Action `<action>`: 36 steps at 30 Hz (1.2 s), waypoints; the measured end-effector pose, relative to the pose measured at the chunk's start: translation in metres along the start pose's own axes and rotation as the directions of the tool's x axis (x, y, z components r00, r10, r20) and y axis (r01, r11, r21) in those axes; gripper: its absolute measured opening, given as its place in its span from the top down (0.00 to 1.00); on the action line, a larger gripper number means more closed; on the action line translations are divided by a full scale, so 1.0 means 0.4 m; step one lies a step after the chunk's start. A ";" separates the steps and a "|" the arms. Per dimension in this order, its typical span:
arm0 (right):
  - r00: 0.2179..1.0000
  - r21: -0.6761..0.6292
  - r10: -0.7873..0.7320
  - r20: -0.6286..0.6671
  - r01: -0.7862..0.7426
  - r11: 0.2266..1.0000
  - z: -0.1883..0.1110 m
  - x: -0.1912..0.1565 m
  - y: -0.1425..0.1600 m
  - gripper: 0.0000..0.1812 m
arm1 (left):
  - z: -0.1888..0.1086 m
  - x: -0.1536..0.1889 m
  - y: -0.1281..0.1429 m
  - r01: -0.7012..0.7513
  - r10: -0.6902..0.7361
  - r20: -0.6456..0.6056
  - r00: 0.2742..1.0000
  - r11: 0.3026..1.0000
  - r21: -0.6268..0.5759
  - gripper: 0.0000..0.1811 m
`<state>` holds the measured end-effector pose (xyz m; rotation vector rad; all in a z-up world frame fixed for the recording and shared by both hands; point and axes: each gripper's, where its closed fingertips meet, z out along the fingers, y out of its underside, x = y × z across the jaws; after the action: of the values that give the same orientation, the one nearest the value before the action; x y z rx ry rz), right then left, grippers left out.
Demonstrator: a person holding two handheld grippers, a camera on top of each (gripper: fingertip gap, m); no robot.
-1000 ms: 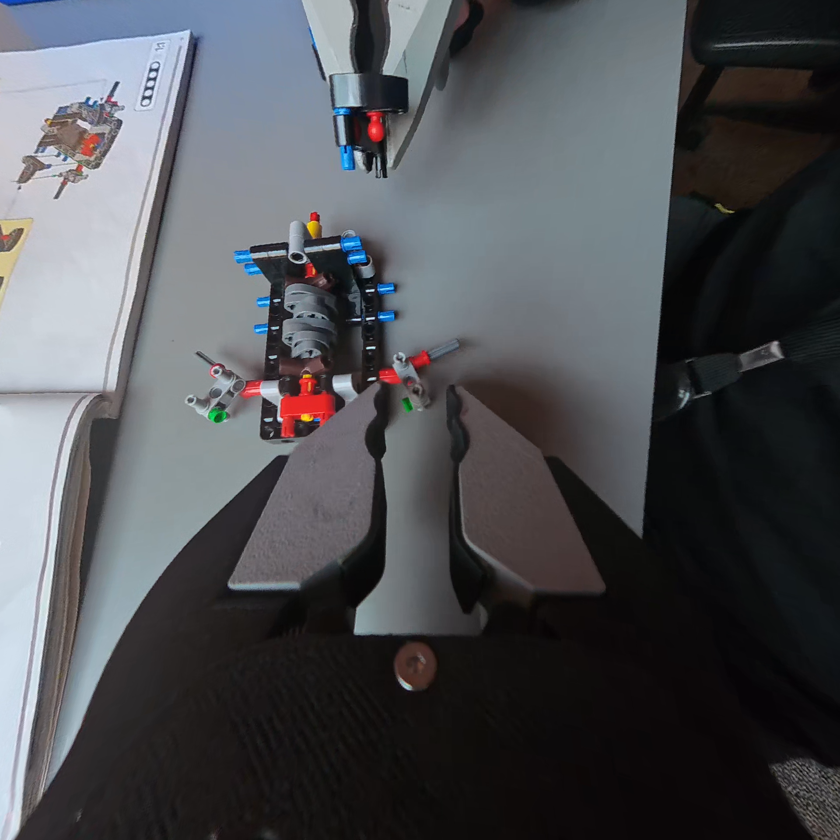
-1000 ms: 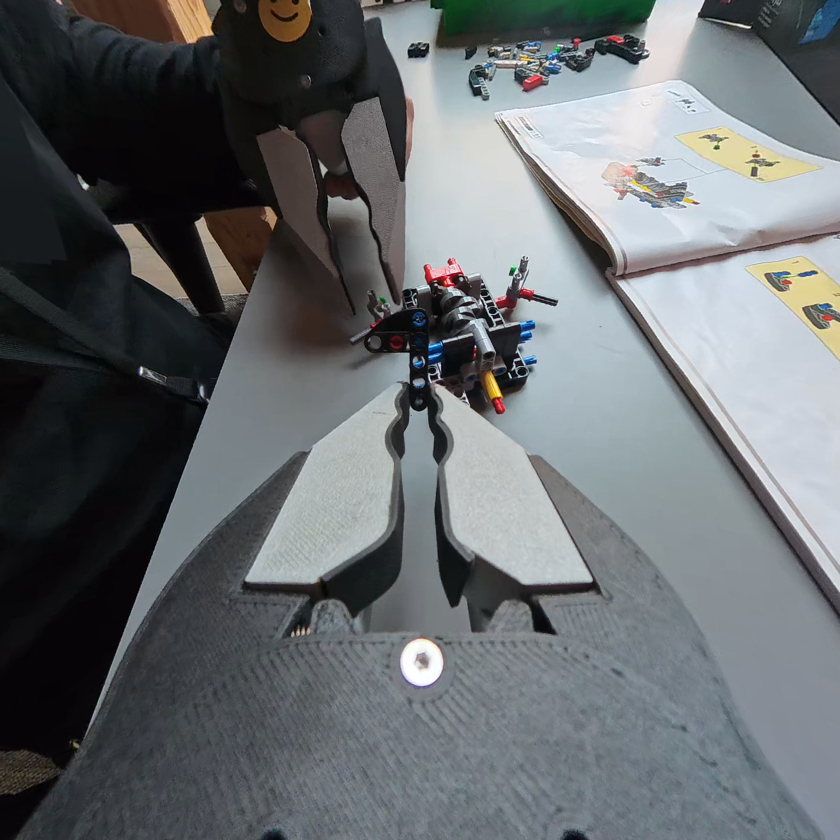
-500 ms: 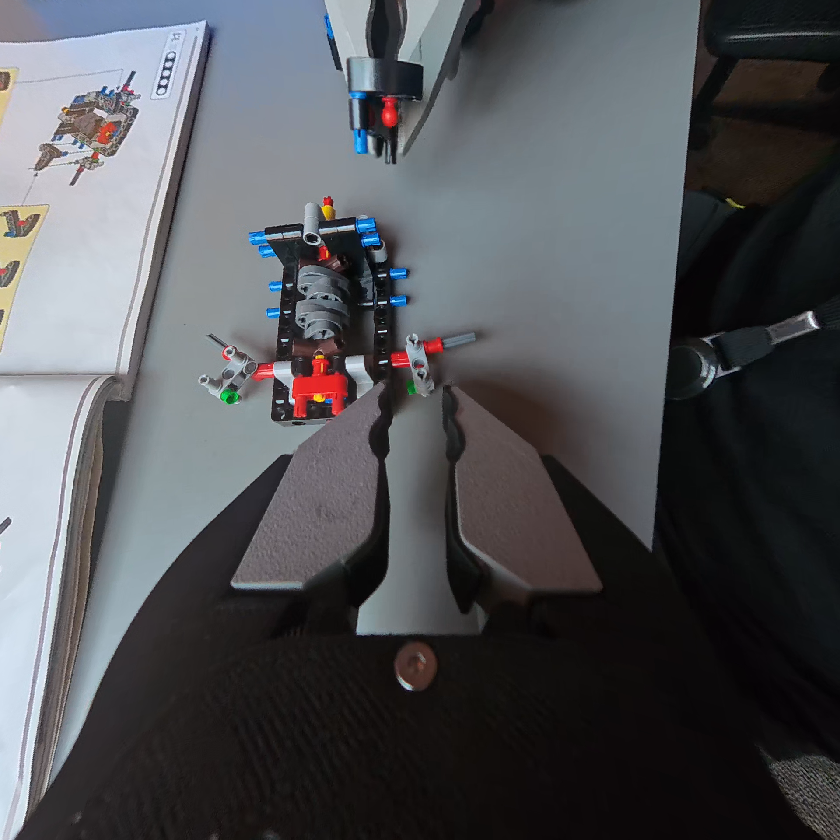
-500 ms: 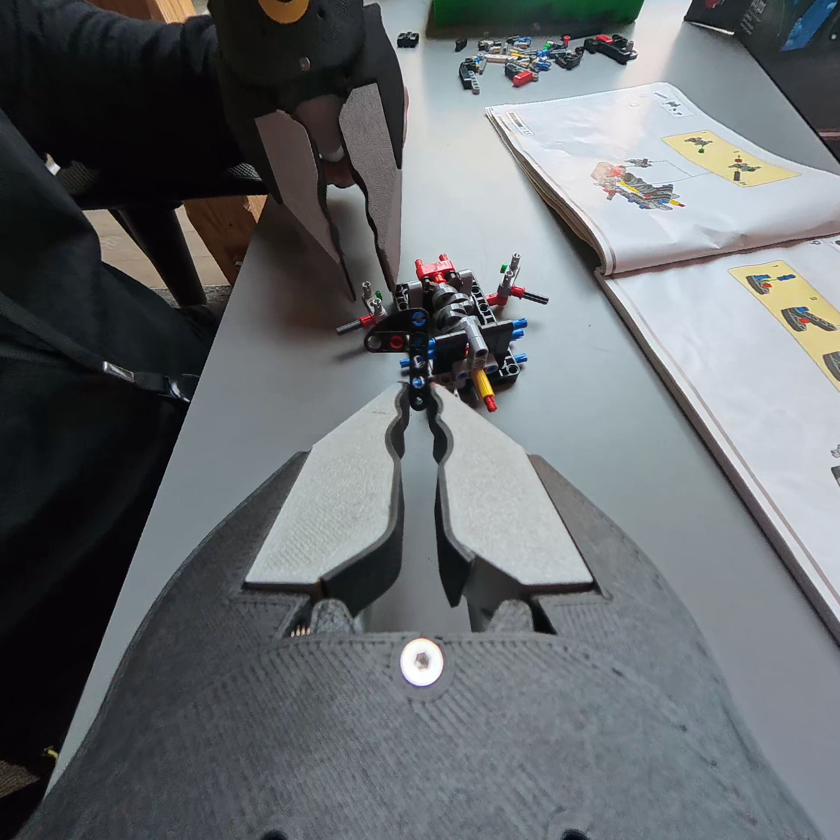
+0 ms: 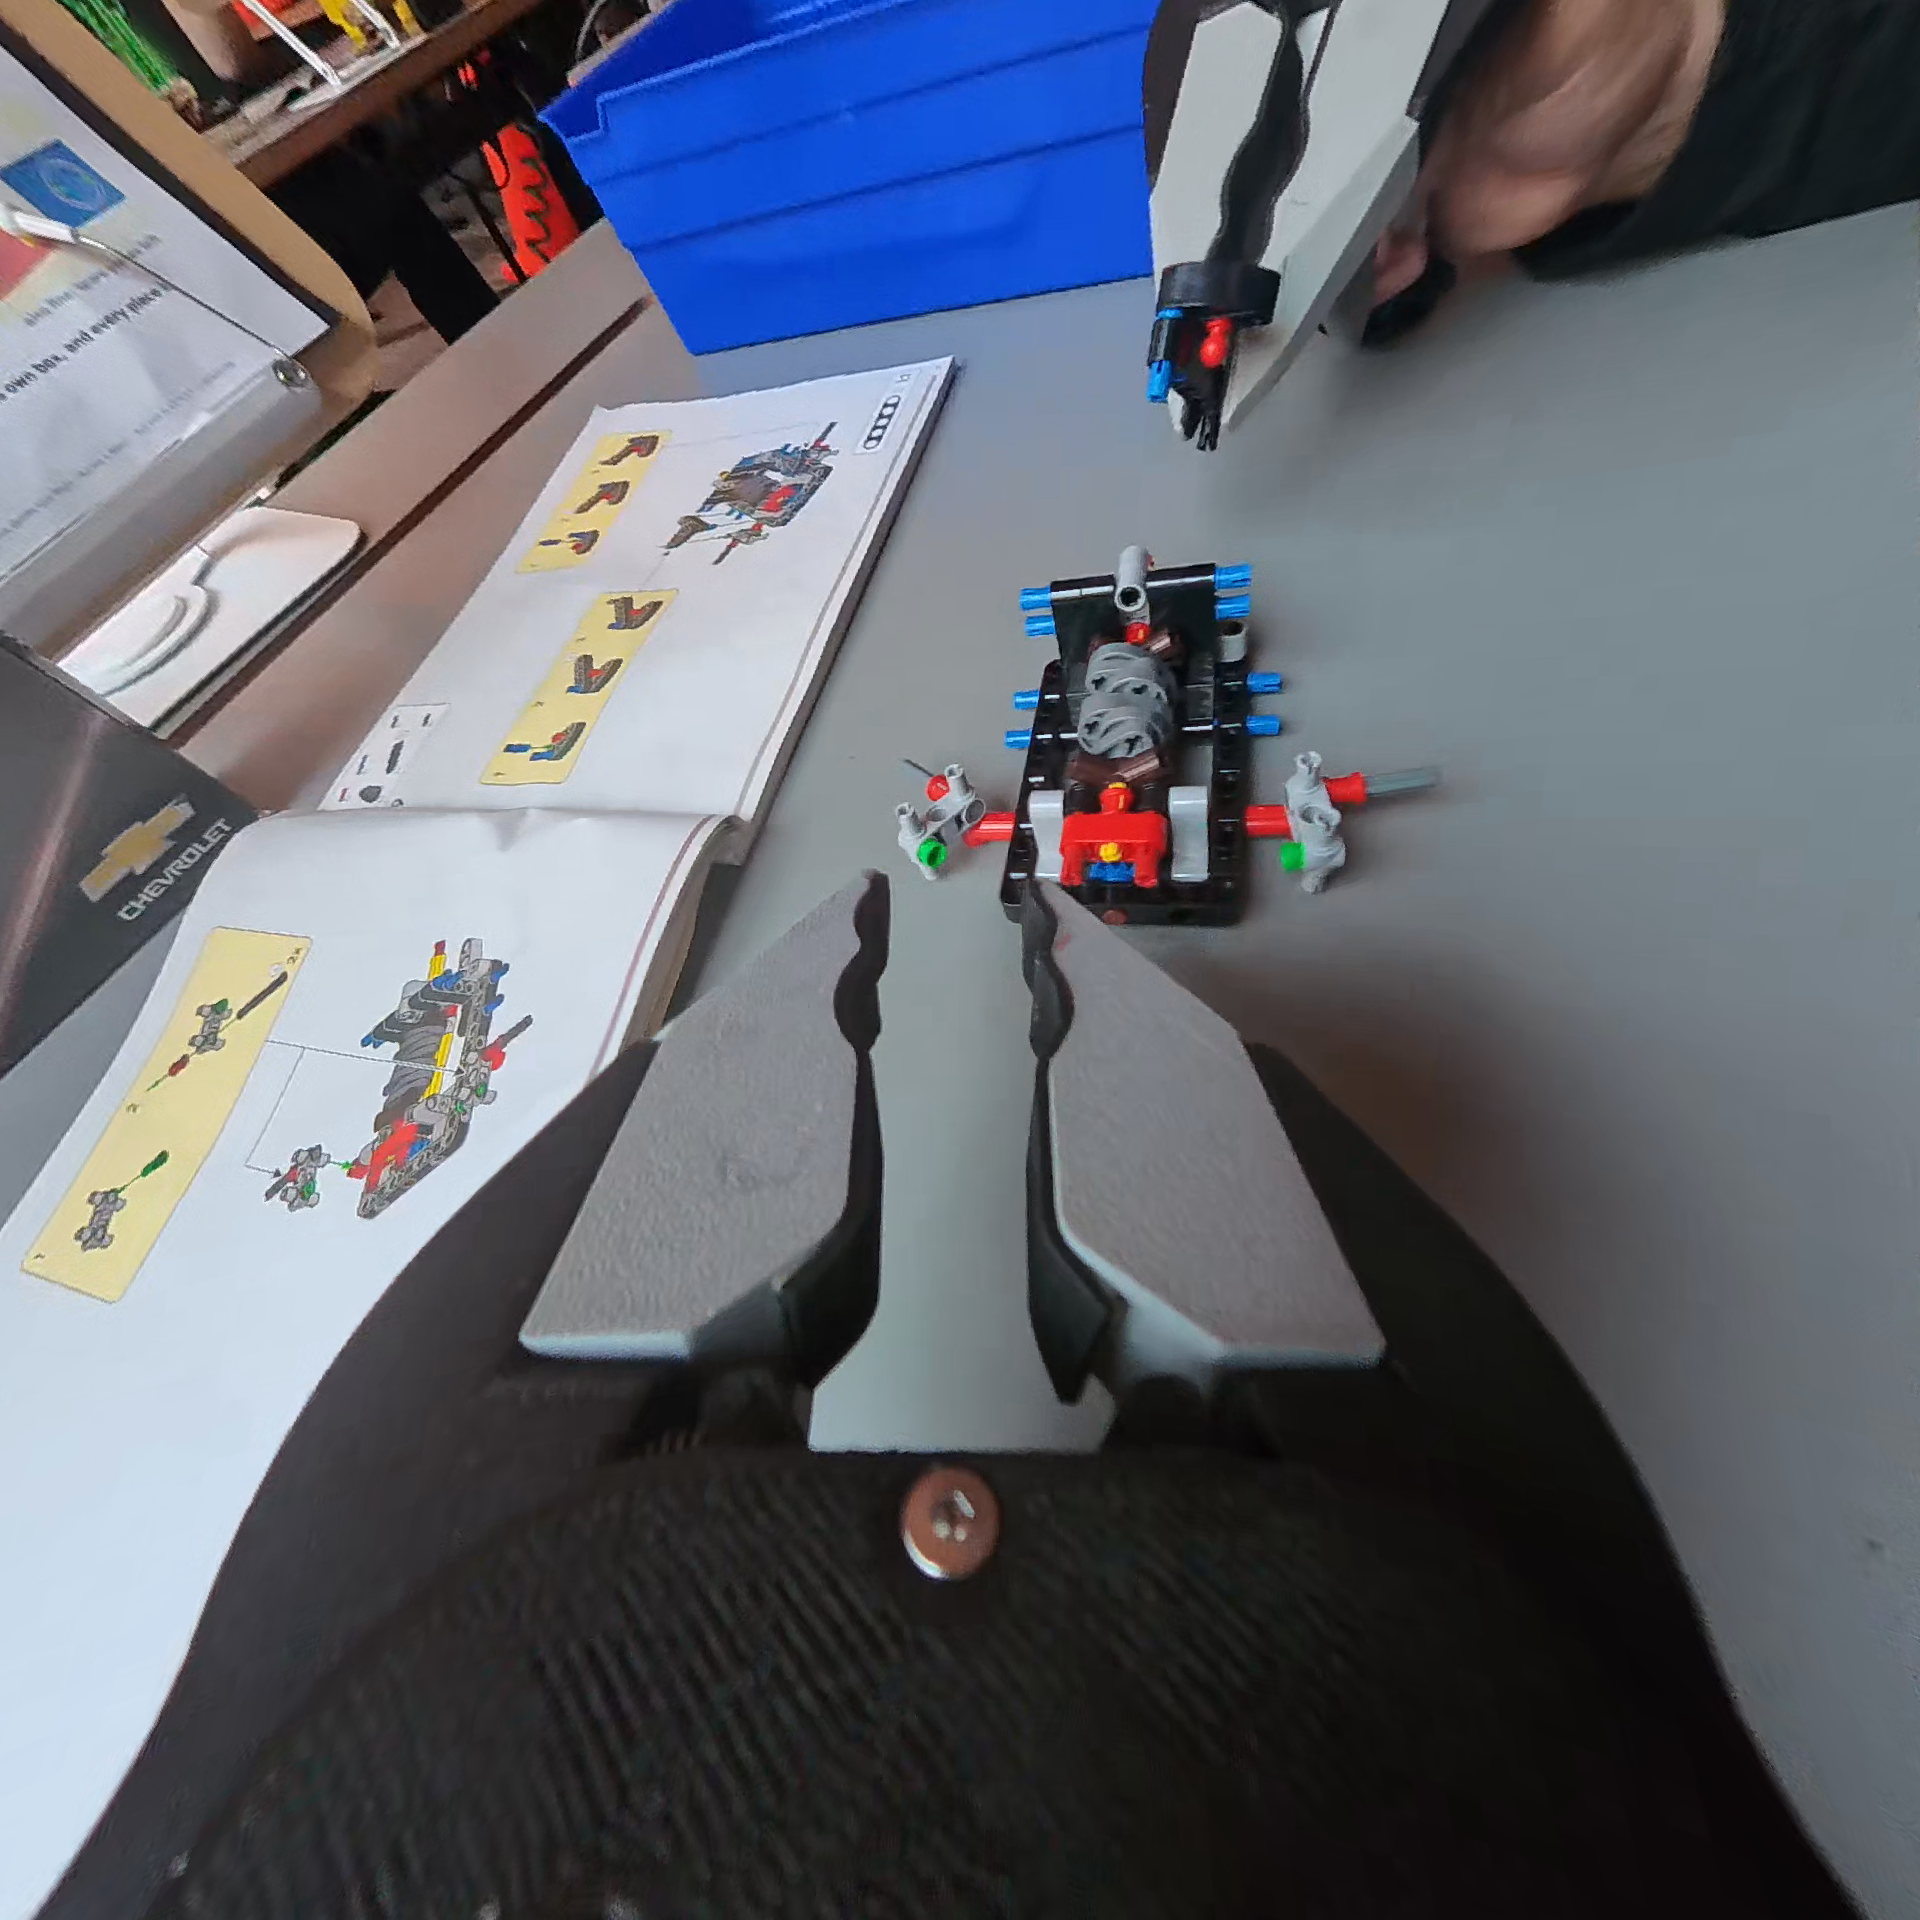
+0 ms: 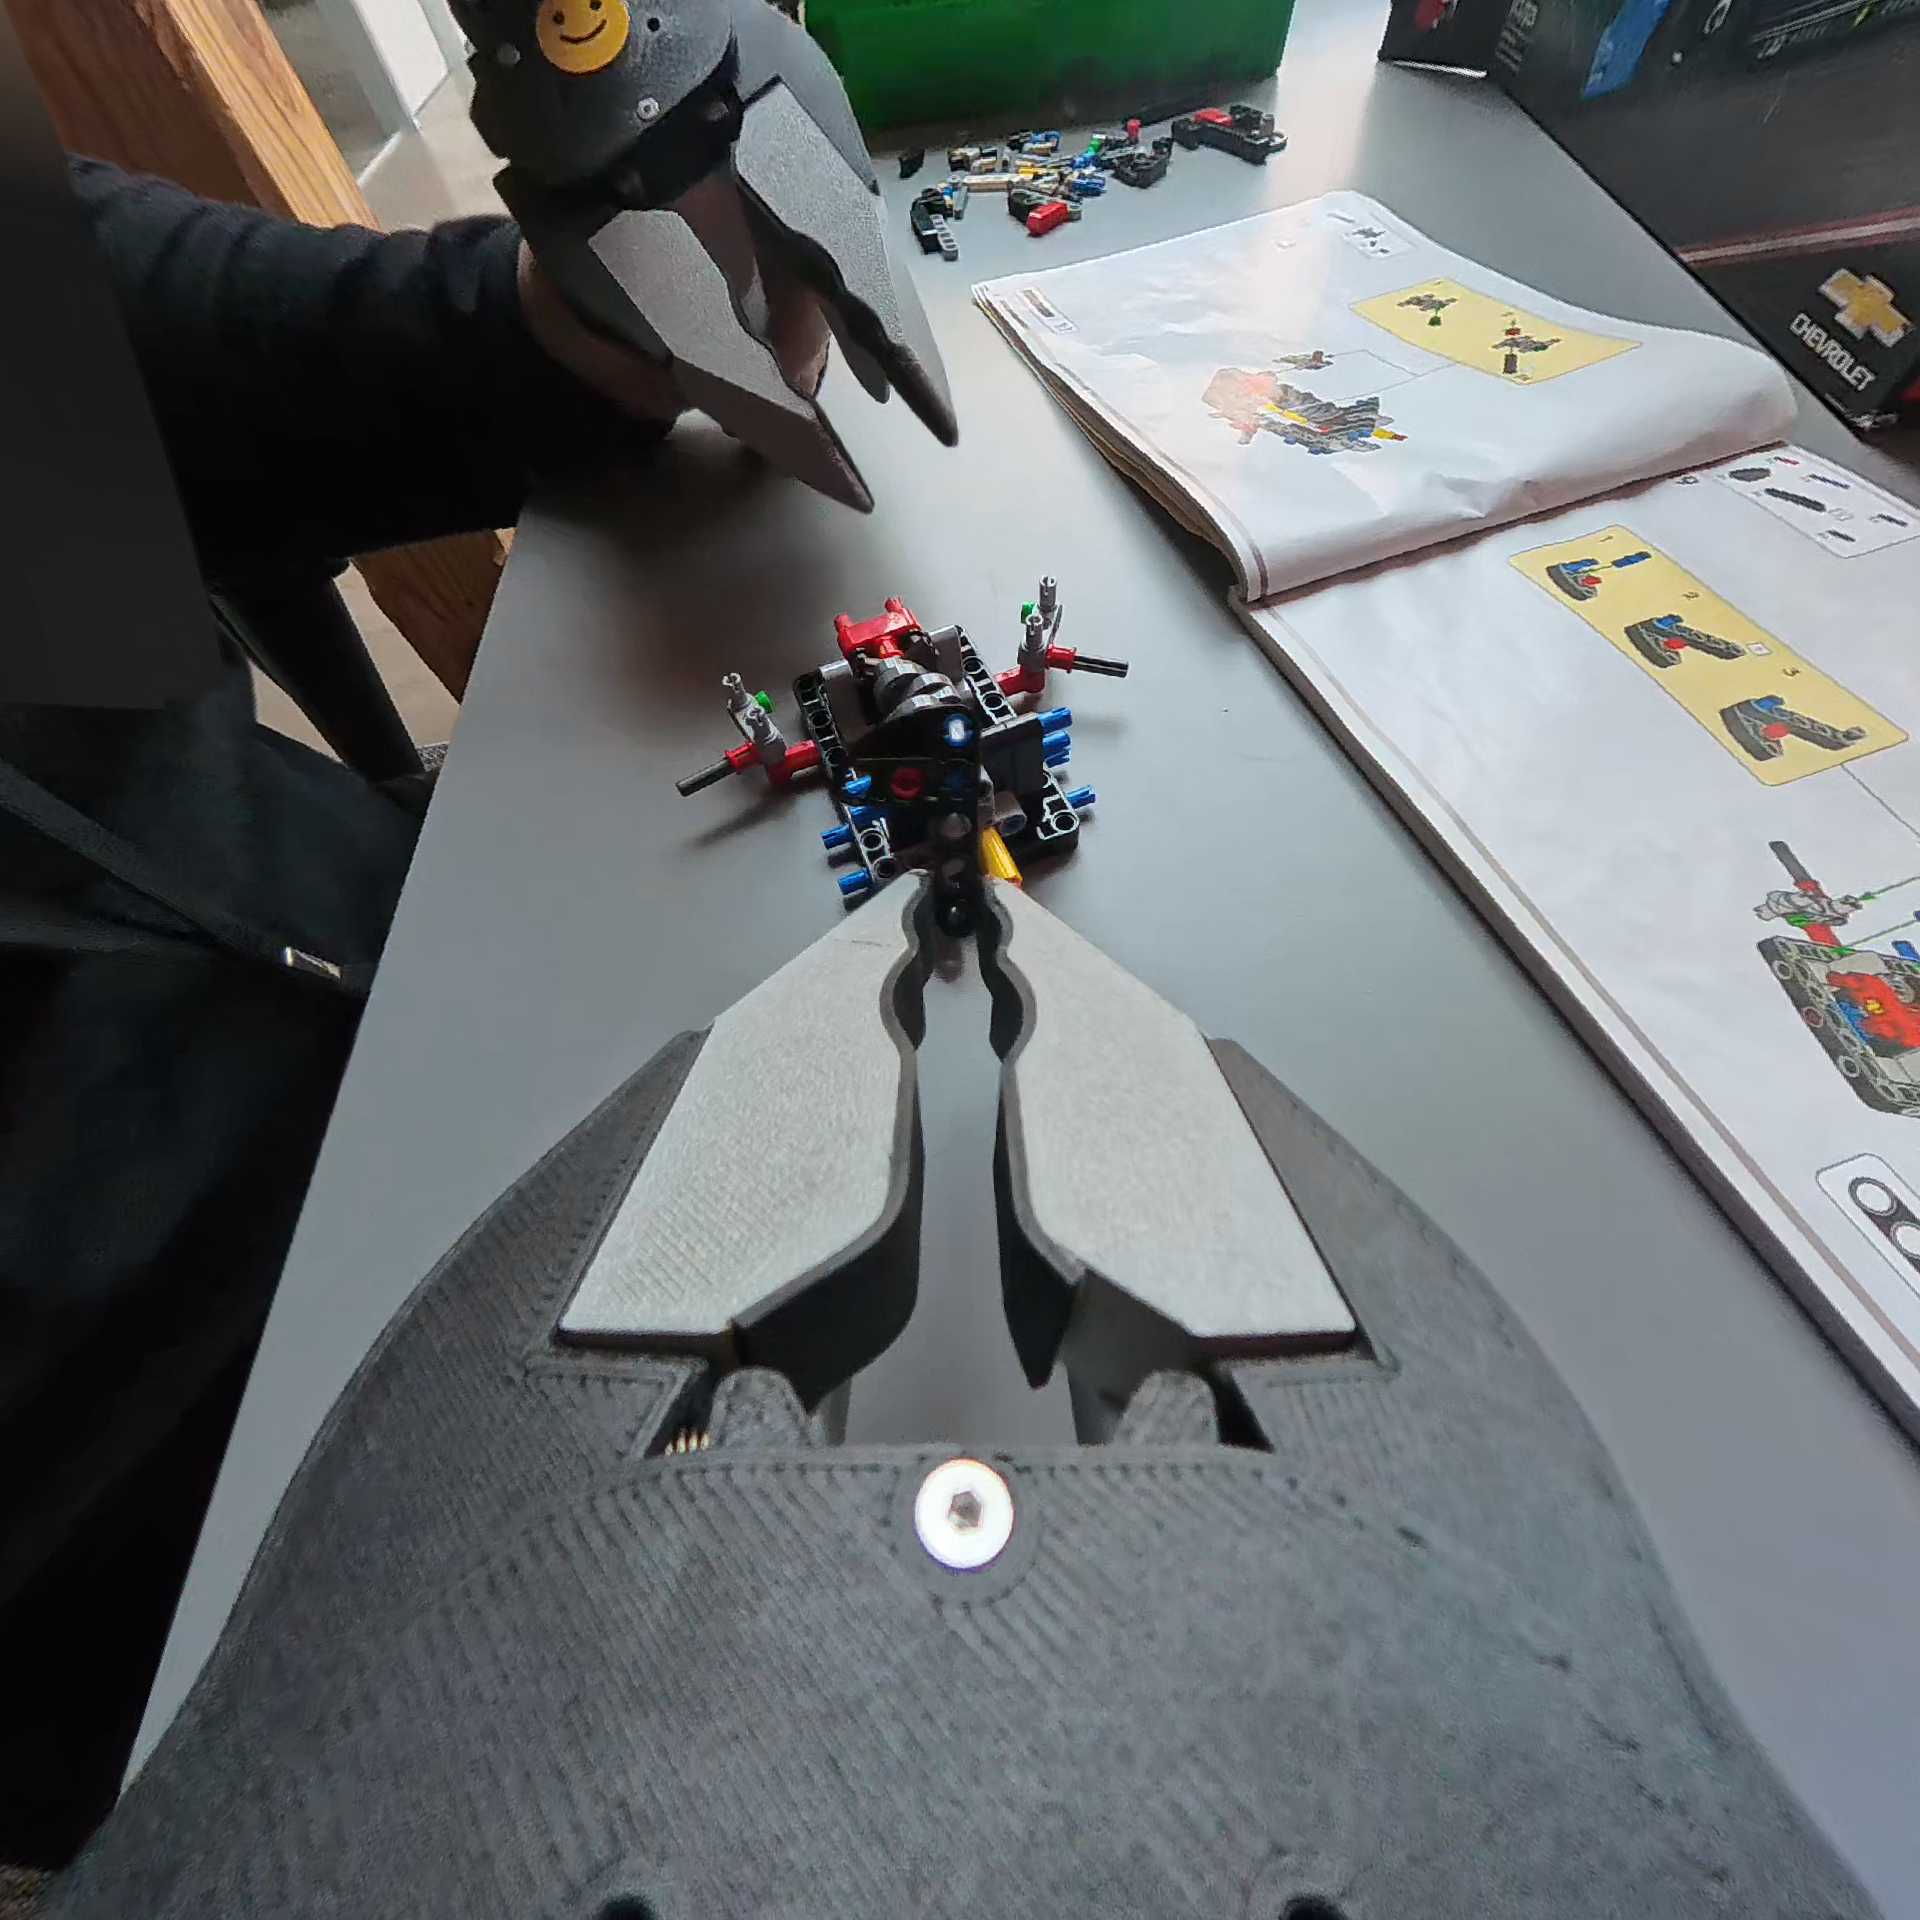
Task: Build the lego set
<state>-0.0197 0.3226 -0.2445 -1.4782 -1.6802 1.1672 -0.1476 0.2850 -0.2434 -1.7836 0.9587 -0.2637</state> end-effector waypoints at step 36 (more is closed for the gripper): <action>0.889 -0.147 -0.450 -0.088 0.435 0.888 0.045 -0.058 -0.045 0.98 | 0.023 0.111 -0.027 0.016 -0.015 -0.197 0.980 1.000 0.000 0.91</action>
<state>-0.0389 0.2961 -0.2336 -1.1172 -1.9020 0.7229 -0.1081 0.2611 -0.2493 -1.7884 1.0835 -0.4575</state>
